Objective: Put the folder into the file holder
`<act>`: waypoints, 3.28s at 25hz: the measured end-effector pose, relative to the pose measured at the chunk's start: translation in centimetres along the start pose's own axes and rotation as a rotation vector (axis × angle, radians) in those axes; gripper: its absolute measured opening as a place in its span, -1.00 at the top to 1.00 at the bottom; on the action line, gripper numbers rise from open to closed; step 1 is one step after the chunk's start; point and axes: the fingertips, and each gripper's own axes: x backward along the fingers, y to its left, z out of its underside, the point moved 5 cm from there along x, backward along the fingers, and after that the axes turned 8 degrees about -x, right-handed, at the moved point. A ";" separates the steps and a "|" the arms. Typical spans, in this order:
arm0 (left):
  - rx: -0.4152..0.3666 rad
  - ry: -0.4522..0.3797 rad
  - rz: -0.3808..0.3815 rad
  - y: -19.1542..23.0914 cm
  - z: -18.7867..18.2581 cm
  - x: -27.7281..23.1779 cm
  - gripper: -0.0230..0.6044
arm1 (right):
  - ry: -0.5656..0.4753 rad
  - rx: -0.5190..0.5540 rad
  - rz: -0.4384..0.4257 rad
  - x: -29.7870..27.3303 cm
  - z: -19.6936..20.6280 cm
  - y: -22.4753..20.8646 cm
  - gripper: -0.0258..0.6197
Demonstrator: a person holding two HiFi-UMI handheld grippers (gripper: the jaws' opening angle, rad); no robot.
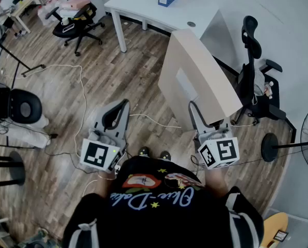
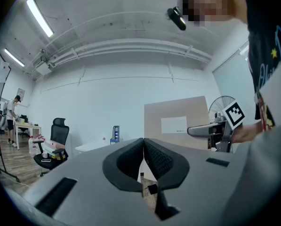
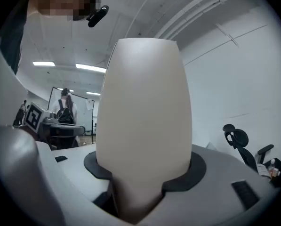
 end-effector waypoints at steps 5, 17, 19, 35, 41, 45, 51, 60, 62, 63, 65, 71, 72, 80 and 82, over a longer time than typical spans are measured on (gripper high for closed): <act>-0.005 0.012 -0.004 -0.1 -0.1 -0.6 0.91 | 0.001 -0.006 -0.004 -0.2 -0.2 -0.6 0.12; -0.030 0.031 -0.019 -2.4 0.1 -3.5 0.91 | -0.020 -0.071 -0.014 -0.4 -0.3 -4.7 0.12; -0.035 0.021 -0.024 -3.3 -0.3 -4.0 0.91 | -0.018 -0.082 -0.028 -0.3 -0.2 -5.4 0.12; -0.013 0.034 -0.067 -3.5 1.0 -5.2 0.91 | -0.027 -0.095 -0.037 -1.5 0.2 -8.4 0.12; -0.014 0.003 -0.009 0.5 1.4 -8.6 0.91 | -0.054 -0.078 0.017 -4.7 -0.4 -8.4 0.12; -0.042 0.007 0.020 4.2 1.4 -11.3 0.91 | -0.082 -0.076 0.060 -7.9 -0.7 -8.2 0.12; -0.048 -0.021 0.056 9.6 2.5 -14.4 0.91 | -0.096 -0.061 0.086 -13.3 -1.2 -7.3 0.12; -0.046 0.027 0.084 18.7 3.5 -17.2 0.91 | -0.094 -0.063 0.101 -22.1 -1.4 -4.1 0.12; -0.049 0.032 0.105 20.3 4.3 -17.3 0.91 | -0.091 -0.067 0.106 -23.9 -1.3 -3.3 0.12; -0.047 0.020 0.113 21.1 4.5 -17.5 0.91 | -0.090 -0.066 0.110 -24.7 -1.3 -2.9 0.12; -0.028 0.005 0.116 22.8 4.6 -17.8 0.91 | -0.088 -0.063 0.116 -26.2 -1.1 -2.1 0.12; -0.002 0.013 0.133 26.2 5.7 -18.4 0.91 | -0.077 -0.069 0.128 -29.2 -0.5 -0.5 0.12; 0.001 0.012 0.140 26.5 5.8 -18.5 0.91 | -0.073 -0.068 0.133 -29.4 -0.5 -0.4 0.12; 0.009 0.003 0.186 27.7 6.1 -20.8 0.91 | -0.054 -0.056 0.180 -30.9 -0.6 -1.6 0.12; 0.017 0.013 0.190 27.9 6.3 -21.5 0.91 | -0.050 -0.051 0.194 -31.4 -0.6 -2.3 0.12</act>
